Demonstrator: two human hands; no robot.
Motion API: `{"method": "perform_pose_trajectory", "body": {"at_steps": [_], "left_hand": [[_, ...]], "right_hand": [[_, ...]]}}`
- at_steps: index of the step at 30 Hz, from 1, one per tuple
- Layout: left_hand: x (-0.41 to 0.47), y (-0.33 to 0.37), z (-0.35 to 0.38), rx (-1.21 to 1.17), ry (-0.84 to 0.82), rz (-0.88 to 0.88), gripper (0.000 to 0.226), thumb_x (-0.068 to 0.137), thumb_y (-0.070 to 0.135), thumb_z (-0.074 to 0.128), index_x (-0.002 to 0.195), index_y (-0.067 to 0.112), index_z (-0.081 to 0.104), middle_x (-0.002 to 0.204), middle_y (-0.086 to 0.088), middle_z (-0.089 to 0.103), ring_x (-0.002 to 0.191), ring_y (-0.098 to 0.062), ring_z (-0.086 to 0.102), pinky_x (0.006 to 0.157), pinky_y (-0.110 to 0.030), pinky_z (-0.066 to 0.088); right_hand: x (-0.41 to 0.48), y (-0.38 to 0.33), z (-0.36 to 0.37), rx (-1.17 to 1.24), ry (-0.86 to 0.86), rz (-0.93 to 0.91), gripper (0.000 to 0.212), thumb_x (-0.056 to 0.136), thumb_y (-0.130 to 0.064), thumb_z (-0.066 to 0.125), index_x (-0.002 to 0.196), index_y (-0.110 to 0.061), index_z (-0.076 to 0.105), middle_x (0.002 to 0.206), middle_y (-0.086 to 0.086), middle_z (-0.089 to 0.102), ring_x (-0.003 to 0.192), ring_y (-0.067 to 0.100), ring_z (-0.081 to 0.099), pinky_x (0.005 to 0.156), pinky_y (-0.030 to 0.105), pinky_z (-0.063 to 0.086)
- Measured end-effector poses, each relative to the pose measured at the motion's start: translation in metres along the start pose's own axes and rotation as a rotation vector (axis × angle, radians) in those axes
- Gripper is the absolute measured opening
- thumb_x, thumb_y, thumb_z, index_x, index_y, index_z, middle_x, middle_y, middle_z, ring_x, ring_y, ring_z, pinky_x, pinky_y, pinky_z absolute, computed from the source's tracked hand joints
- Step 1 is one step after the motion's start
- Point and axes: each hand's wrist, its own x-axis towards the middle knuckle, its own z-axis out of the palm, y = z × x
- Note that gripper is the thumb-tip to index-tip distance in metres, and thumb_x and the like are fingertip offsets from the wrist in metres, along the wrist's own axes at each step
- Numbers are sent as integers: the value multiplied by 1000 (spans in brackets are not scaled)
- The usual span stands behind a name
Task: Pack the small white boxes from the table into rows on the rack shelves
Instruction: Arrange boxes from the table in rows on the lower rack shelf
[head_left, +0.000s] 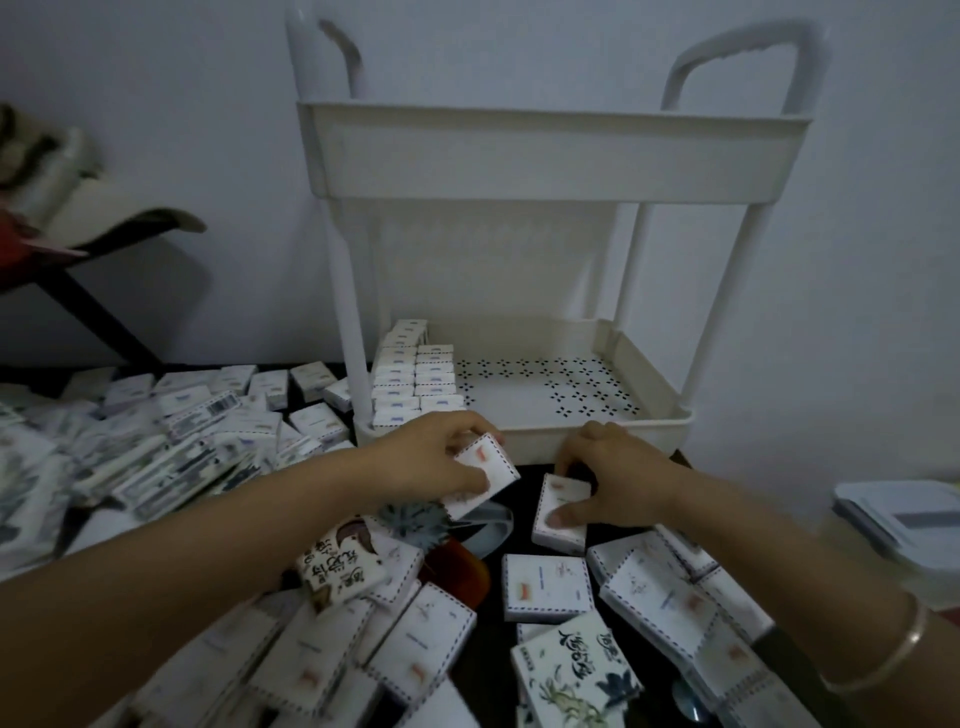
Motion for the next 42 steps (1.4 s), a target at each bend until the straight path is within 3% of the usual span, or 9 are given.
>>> {"method": "perform_pose_trajectory", "body": {"at_steps": [5, 8, 11, 17, 21, 26, 32, 38, 42], "left_hand": [[-3, 2, -7, -153, 31, -71, 29, 86, 4, 64, 108, 23, 64, 104, -6, 72, 92, -20, 71, 80, -27, 58], [0, 5, -15, -152, 87, -67, 24, 89, 5, 62, 108, 20, 63, 102, -4, 71, 86, -15, 70, 71, -22, 58], [15, 10, -32, -110, 252, -31, 27, 88, 13, 65, 113, 17, 56, 108, 0, 65, 88, -11, 64, 66, -19, 54], [68, 39, -77, 77, 594, 142, 36, 83, 13, 65, 113, 21, 46, 105, -3, 60, 92, -20, 61, 78, -37, 56], [108, 50, -97, 572, 447, 113, 54, 83, 11, 61, 132, 26, 42, 117, -8, 59, 97, -24, 59, 83, -37, 52], [142, 43, -102, 832, 286, -45, 46, 83, -1, 58, 123, 20, 50, 119, -6, 55, 88, -19, 49, 60, -25, 37], [165, 29, -93, 1025, 277, -19, 38, 85, 3, 55, 119, 17, 50, 111, -6, 58, 89, -21, 53, 70, -29, 39], [172, 15, -101, 1033, 228, -121, 42, 88, -1, 54, 129, 10, 56, 129, -10, 53, 113, -26, 56, 95, -36, 50], [178, 9, -94, 1018, 181, -160, 46, 88, 1, 57, 133, 11, 55, 134, -9, 53, 118, -25, 55, 99, -35, 48]], "right_hand": [[-3, -7, 2, 424, -52, -3, 47, 76, -38, 79, 105, -30, 42, 108, -12, 51, 98, 12, 52, 76, 23, 44], [-2, -10, 0, 568, -5, -24, 35, 82, -26, 75, 103, -29, 47, 112, -7, 58, 103, 16, 58, 88, 34, 50], [4, -10, -10, 651, 76, -21, 28, 82, -19, 74, 97, -30, 52, 111, -5, 61, 104, 20, 60, 90, 41, 51], [28, -10, -36, 997, 254, 2, 25, 82, -7, 74, 93, -19, 55, 98, 1, 65, 81, 14, 69, 65, 34, 60], [55, -9, -44, 1042, 362, 20, 26, 82, -9, 75, 93, -19, 54, 103, 9, 66, 84, 22, 69, 62, 34, 60], [84, -3, -41, 1010, 396, 16, 23, 84, -14, 73, 97, -21, 55, 100, 2, 65, 79, 15, 67, 58, 27, 58], [111, 3, -38, 929, 543, 76, 27, 85, -19, 71, 101, -26, 51, 102, -7, 61, 88, 10, 62, 78, 39, 58], [145, 10, -44, 880, 708, 80, 28, 85, -23, 73, 105, -26, 53, 94, -17, 55, 80, -1, 54, 63, 8, 44], [176, 9, -48, 846, 746, 104, 27, 86, -25, 71, 107, -24, 54, 100, -12, 56, 79, 1, 52, 56, 7, 38]]}}
